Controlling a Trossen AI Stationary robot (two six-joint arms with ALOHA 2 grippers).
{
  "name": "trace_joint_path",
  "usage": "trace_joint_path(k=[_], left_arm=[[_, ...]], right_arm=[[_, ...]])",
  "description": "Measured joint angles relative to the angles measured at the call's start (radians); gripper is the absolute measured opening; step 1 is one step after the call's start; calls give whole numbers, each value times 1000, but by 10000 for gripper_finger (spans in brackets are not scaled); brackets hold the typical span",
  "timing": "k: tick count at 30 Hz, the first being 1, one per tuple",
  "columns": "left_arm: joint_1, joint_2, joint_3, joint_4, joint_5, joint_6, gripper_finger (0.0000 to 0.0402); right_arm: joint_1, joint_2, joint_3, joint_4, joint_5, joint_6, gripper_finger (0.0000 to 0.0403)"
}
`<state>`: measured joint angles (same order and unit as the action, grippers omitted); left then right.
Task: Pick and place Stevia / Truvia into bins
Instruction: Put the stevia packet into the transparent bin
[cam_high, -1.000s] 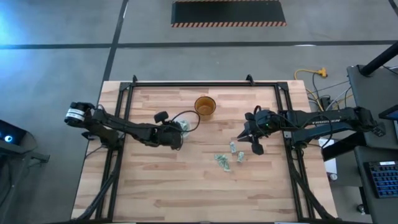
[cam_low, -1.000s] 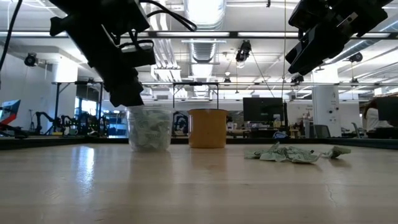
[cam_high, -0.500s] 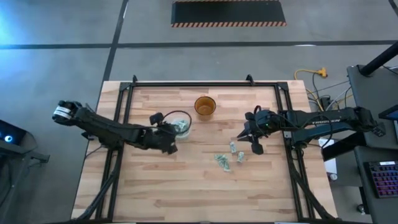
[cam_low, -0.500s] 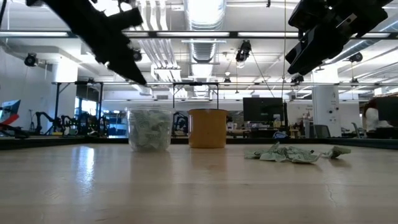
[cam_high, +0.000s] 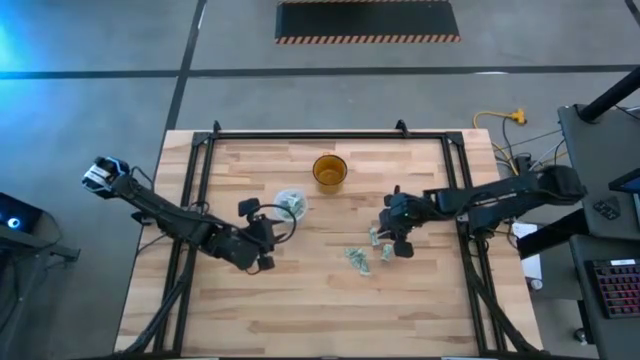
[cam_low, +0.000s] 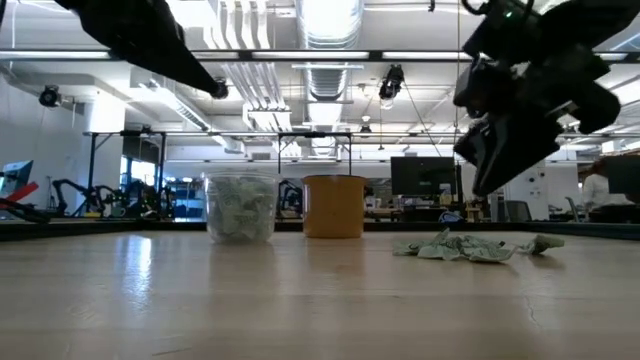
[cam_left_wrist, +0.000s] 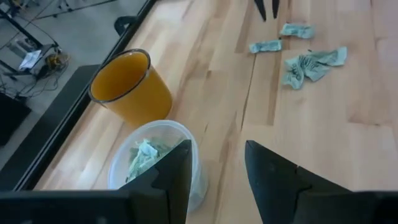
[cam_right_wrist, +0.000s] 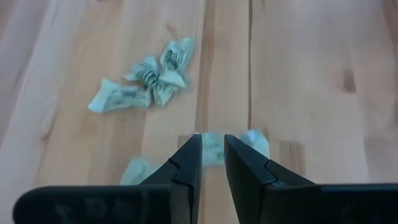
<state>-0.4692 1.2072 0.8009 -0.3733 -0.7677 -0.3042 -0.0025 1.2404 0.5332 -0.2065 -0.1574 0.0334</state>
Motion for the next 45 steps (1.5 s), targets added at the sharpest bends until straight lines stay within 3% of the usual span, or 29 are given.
trace_joint_path(k=[5,12,45], left_arm=[[-3,0,-3,-1,0,0,132],[-3,0,-2,0,0,-3,132],[-3,0,-3,11,0,-3,132]], right_arm=[[0,122,2,116,0,-45,59],[-20,214,42,87,0,-67,67],[-64,181,18,74,38,-40,100]])
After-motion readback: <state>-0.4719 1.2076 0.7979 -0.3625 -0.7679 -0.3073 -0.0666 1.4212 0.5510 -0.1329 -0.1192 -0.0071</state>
